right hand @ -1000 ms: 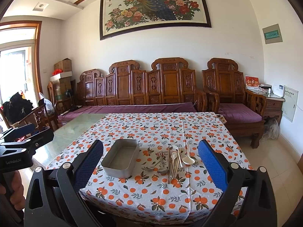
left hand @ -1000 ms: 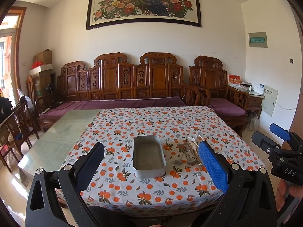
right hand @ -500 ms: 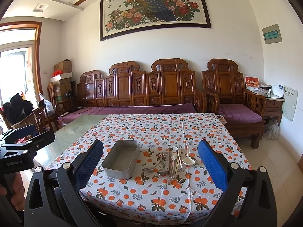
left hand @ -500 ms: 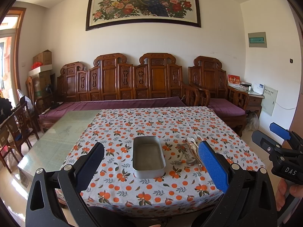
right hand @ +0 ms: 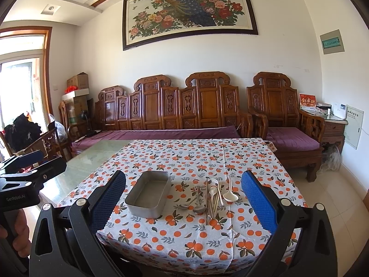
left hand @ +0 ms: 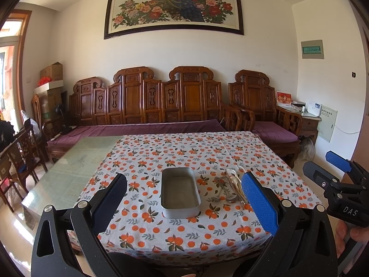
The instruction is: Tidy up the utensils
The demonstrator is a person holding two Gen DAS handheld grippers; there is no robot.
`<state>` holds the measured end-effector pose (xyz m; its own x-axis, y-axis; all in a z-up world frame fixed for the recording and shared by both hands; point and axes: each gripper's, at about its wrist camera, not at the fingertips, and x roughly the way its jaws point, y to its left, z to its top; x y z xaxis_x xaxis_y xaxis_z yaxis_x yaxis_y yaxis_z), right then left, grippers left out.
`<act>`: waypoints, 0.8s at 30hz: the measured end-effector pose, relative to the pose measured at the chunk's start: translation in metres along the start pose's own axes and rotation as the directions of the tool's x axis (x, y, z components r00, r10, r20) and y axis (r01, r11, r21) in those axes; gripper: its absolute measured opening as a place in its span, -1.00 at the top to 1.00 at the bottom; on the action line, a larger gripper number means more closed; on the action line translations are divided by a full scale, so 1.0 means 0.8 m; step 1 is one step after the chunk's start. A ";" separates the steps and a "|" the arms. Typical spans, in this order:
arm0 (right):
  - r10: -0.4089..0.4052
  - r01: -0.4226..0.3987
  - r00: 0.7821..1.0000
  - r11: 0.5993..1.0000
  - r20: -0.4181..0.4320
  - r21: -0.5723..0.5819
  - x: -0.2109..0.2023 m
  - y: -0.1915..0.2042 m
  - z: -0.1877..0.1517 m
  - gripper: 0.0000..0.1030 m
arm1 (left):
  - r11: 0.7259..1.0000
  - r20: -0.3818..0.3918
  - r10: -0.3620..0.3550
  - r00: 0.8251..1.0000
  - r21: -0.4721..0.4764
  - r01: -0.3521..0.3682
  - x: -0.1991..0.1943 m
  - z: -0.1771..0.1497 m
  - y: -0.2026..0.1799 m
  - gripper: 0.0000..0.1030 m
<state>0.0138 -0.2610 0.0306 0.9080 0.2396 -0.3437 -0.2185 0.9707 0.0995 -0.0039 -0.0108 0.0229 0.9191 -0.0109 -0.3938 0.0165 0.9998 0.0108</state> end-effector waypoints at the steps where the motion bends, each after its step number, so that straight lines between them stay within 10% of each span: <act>1: 0.000 0.000 1.000 1.000 0.000 0.000 0.000 0.001 0.001 -0.95 | 1.000 0.001 0.000 1.000 0.000 0.000 0.000 0.001 0.000 -0.87; 24: 0.010 -0.010 1.000 1.000 -0.019 -0.001 0.005 0.006 -0.001 -0.95 | 0.999 -0.050 -0.029 0.998 0.018 0.030 0.022 -0.014 -0.005 -0.87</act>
<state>0.0157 -0.2553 0.0288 0.8985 0.2499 -0.3608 -0.2284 0.9682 0.1018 0.0080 -0.0146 0.0057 0.8974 -0.0388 -0.4395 0.0508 0.9986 0.0157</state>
